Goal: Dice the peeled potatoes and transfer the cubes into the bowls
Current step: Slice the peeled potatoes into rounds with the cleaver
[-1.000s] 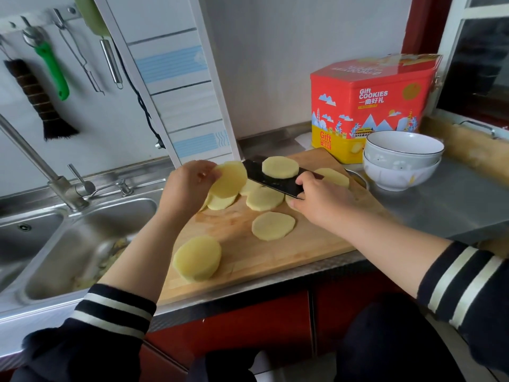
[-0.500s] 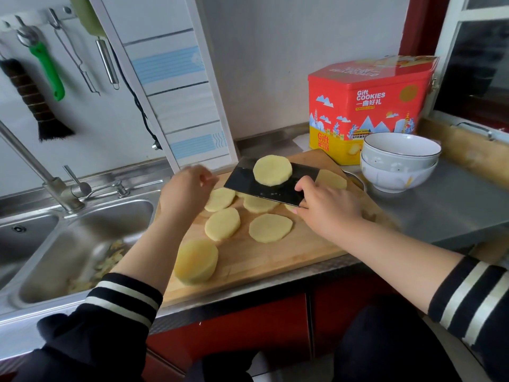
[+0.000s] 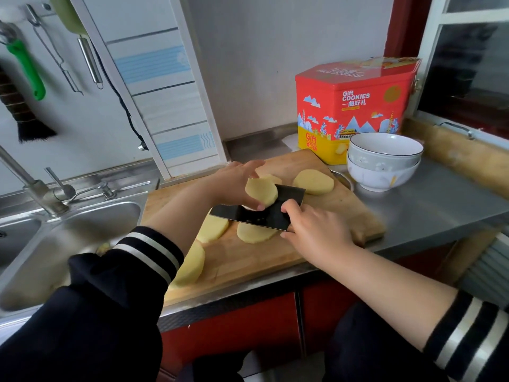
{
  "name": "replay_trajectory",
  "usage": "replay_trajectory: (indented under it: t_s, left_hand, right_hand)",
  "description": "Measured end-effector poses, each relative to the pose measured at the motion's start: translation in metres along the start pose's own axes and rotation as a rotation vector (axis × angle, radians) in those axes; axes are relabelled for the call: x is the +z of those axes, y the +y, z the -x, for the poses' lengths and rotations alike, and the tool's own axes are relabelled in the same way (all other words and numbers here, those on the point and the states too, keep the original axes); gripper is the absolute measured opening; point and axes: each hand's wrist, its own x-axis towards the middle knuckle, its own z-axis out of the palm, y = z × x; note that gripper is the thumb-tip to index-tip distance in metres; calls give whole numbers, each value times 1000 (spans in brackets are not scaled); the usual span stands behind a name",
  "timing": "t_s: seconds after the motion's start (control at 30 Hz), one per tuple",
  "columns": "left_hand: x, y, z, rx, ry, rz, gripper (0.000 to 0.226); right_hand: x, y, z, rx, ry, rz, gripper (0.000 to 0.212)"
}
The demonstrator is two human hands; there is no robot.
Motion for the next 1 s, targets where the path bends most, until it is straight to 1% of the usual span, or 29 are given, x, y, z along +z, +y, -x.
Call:
replay_trajectory:
  t_s: [0.1,0.27,0.33,0.47,0.6,0.73,0.8,0.9,1.0]
  left_hand:
    - [3,0,-2,-10,-8,38,105]
    - [11,1,-1,-11,61,107,85]
    - [12,2,-1,-9,71,108,86]
    - [10,2,-3,-32,-4,114,94]
    - [10,1,-4,-21,-6,114,87]
    - [15,-3,-6,-19,19,139,83]
    - [18,-4,-8,-30,41,164,80]
    - [19,-7,-12,-68,85,186,78]
    - [16,-11,-14,-114,160,124,80]
  right_hand:
    - [6,1,3,-22,15,19,47]
    - [14,5,2,-25,33,0,46]
    - [16,7,1,-29,45,11,45]
    - [17,8,4,-49,43,29,43]
    - [18,8,3,-57,34,74,42]
    - [20,9,0,-67,23,106,42]
    - [20,9,1,-92,57,98,42]
    - [20,9,1,-109,33,99,44]
    - [23,11,1,-118,42,85,48]
